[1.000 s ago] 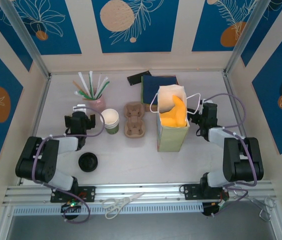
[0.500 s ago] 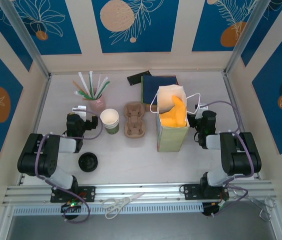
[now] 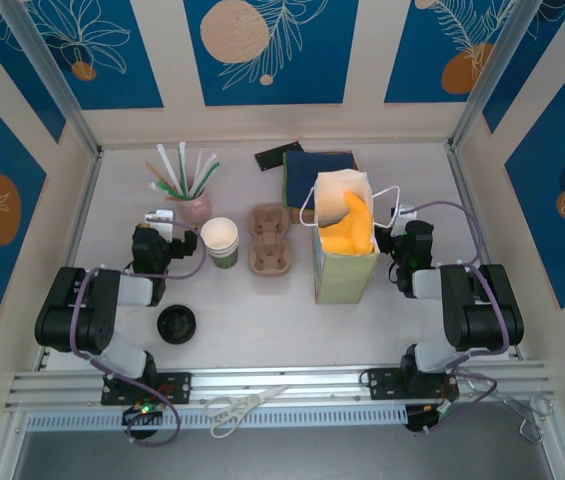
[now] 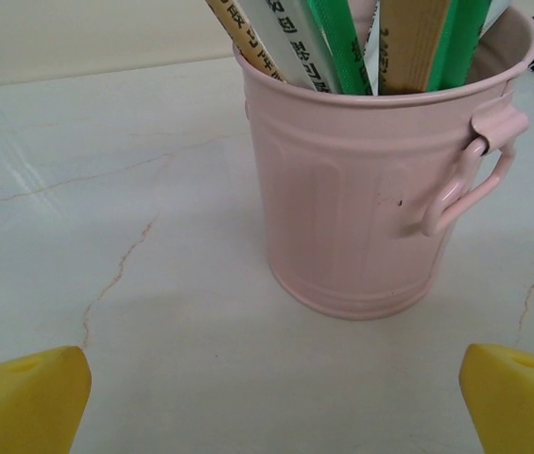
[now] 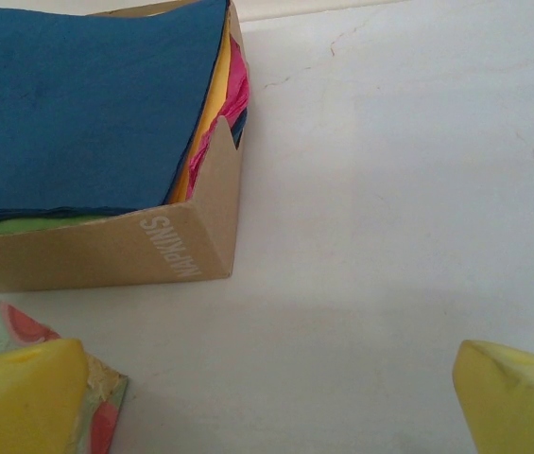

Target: Pack the takeout coffee

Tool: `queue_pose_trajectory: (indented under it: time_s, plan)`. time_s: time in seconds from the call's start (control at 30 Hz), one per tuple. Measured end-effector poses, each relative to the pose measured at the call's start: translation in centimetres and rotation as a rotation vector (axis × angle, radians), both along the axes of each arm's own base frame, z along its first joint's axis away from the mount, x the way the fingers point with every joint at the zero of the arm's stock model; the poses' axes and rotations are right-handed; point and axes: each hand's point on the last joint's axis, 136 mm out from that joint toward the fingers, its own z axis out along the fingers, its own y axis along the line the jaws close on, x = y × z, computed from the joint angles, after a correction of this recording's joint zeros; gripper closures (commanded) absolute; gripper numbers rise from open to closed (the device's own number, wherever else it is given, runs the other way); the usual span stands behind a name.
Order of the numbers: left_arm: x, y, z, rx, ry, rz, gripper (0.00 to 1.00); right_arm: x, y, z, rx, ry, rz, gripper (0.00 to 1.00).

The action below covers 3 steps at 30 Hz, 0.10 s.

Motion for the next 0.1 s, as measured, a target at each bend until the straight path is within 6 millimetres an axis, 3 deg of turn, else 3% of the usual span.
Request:
queue_pose_trajectory:
  time_s: [0.1]
  plan:
    - [-0.02, 0.0, -0.01, 0.0, 0.0, 0.0, 0.0, 0.0, 0.0, 0.0, 0.0, 0.0, 0.0, 0.01]
